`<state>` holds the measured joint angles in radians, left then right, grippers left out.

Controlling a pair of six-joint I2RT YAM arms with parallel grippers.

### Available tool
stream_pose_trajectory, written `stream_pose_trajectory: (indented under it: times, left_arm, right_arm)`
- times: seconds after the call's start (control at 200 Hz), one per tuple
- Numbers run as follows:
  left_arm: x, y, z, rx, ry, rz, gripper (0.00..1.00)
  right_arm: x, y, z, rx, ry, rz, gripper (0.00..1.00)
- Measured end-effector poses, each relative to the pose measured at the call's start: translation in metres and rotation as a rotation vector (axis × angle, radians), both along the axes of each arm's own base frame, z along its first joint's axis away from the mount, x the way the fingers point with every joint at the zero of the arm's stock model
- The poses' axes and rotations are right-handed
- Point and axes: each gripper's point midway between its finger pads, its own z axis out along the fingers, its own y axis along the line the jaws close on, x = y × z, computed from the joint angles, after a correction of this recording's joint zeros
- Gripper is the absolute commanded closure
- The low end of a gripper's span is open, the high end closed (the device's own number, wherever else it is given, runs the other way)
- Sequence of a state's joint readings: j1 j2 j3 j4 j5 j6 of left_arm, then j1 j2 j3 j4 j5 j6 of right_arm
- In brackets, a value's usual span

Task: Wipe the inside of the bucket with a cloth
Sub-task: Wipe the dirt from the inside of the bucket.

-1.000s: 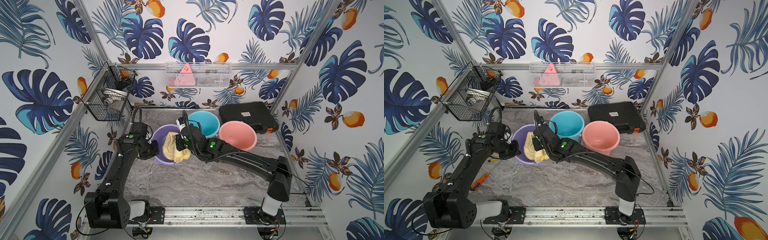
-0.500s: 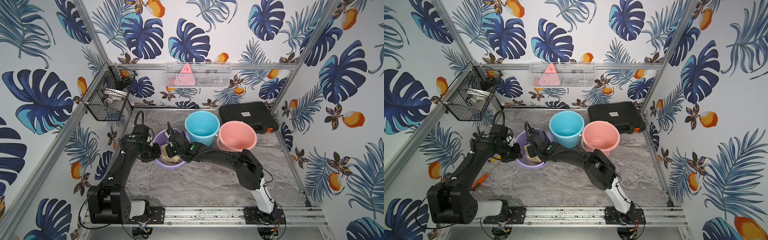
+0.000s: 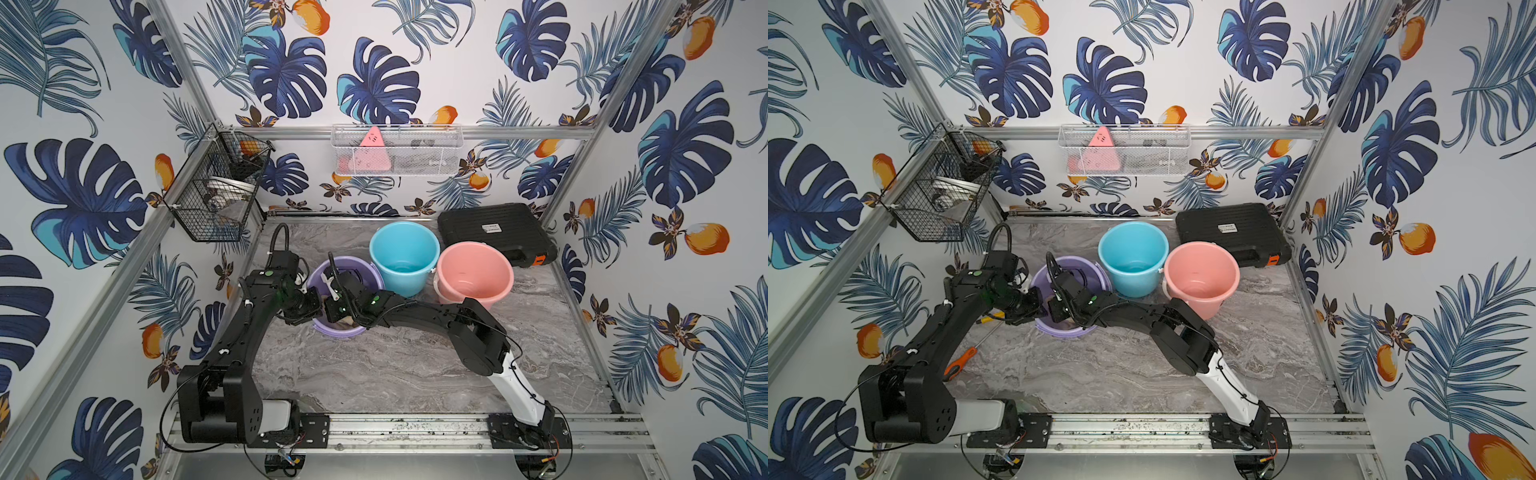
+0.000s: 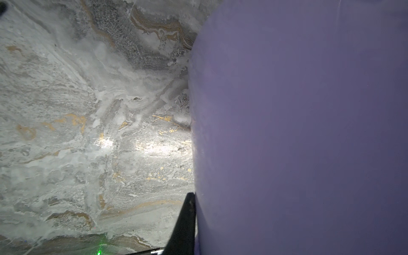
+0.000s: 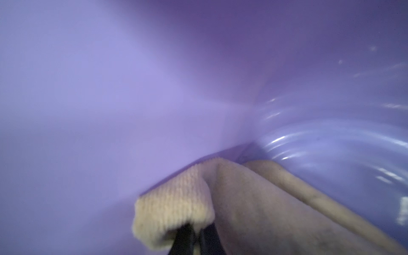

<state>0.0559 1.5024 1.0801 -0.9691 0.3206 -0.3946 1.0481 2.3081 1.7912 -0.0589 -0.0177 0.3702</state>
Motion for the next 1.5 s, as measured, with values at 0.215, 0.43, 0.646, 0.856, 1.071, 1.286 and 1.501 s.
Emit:
stream_pose_trajectory:
  times: [0.215, 0.43, 0.646, 0.856, 1.071, 1.286, 1.501]
  left_arm:
    - [0.001, 0.0, 0.003, 0.01, -0.027, -0.008, 1.0]
    - [-0.002, 0.001, 0.001, 0.014, -0.02, -0.005, 1.0]
    - [-0.004, -0.001, 0.001, -0.003, -0.024, -0.004, 1.0]
    - [-0.003, -0.002, 0.001, -0.006, -0.031, -0.002, 1.0]
    - [0.007, -0.002, 0.004, -0.01, -0.074, 0.003, 1.0]
    - [0.005, -0.002, -0.002, -0.016, -0.046, 0.025, 1.0]
    - [0.003, -0.001, -0.002, -0.013, -0.025, 0.027, 1.0]
  right_arm:
    - [-0.002, -0.001, 0.014, 0.1, -0.038, -0.02, 1.0]
    - [0.009, -0.004, 0.051, 0.203, -0.153, -0.091, 1.0]
    - [0.026, -0.012, 0.075, 0.181, -0.328, -0.281, 1.0]
    - [0.063, -0.042, 0.087, 0.077, -0.484, -0.558, 1.0]
    - [0.081, -0.067, 0.102, 0.015, -0.533, -0.711, 1.0]
    - [0.079, -0.044, 0.075, 0.048, -0.424, -0.51, 1.0]
    - [0.027, 0.007, 0.074, 0.134, -0.305, -0.143, 1.0]
